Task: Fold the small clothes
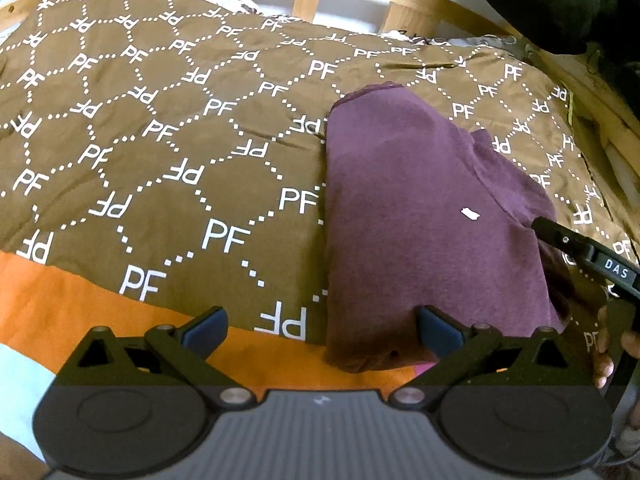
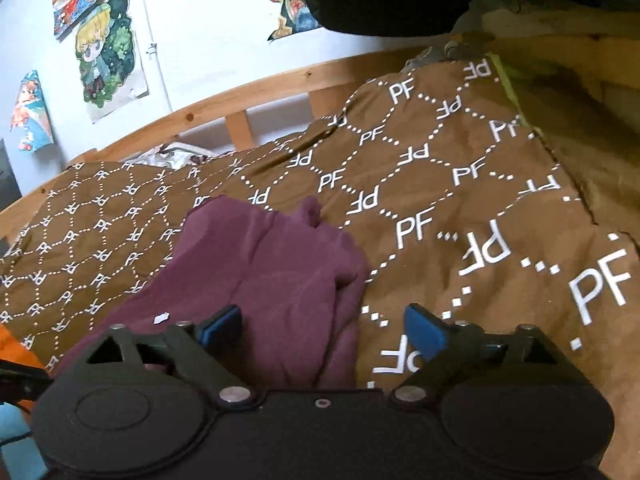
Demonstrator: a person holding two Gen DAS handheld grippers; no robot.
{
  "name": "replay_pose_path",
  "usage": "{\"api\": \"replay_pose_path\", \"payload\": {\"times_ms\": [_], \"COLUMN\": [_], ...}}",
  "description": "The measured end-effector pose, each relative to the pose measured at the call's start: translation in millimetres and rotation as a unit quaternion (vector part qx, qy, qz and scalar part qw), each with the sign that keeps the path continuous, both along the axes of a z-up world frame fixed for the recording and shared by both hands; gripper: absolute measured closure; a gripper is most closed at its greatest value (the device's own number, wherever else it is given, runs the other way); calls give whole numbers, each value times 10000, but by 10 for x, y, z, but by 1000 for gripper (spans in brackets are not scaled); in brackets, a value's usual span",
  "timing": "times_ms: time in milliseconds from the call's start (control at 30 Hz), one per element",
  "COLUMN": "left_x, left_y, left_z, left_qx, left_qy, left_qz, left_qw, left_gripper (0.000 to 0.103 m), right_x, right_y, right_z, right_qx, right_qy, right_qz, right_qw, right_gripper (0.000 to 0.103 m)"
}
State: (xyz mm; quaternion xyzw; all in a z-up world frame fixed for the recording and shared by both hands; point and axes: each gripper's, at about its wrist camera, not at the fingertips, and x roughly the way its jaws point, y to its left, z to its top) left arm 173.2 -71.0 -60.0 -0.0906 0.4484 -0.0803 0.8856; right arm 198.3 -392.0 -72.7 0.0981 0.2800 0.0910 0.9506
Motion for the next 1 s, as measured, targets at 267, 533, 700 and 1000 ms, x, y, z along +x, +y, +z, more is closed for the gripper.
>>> {"api": "replay_pose_path", "payload": {"times_ms": [267,533,700,1000], "left_x": [19,50,58,263], "left_y": [-12,-16,7,122], "left_z": [-52,-155,-108,121], "left_qx": [-131,-173,-349,-557], "left_qy": [152,331,426,-128], "left_qz": [115,168,287,-153], "left_qw": [9997,9992,9981,9982], "left_gripper": [0,0,0,0], "right_x": [57,56,63,58], "right_y": [-16,144,134,27], "right_z": [-24,-116,-125,-47], "right_qx": [14,-647,-631,42], "right_qy": [28,106,128,-65], "right_qz": [115,93,87,198], "right_qw": [9999,9978,9979,9998], "right_gripper": [1,1,1,1]}}
